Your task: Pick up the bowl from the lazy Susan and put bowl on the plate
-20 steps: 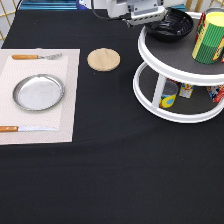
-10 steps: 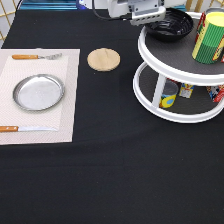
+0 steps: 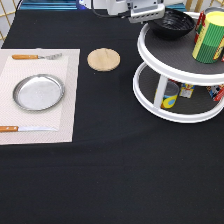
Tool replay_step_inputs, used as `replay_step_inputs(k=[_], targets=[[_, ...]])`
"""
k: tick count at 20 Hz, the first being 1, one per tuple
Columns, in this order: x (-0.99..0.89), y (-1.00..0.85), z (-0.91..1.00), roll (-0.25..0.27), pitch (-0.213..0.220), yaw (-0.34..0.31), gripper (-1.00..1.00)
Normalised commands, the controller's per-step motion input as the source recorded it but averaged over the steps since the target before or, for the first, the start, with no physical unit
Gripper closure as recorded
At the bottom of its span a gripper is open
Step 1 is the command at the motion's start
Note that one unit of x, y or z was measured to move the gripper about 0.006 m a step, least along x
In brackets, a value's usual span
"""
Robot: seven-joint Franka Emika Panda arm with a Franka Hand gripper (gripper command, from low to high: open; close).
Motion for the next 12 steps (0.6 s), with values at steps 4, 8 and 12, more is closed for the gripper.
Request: replay_step_inputs(k=[4, 8, 12], targets=[[0.0, -0.39, 0.59, 0.079, 0.0, -0.106, 1.0], [0.01, -0.52, 0.66, 0.1, 0.03, -0.115, 1.0], [0.19, -0.56, 0.41, 0.017, -0.012, -0.134, 1.0]])
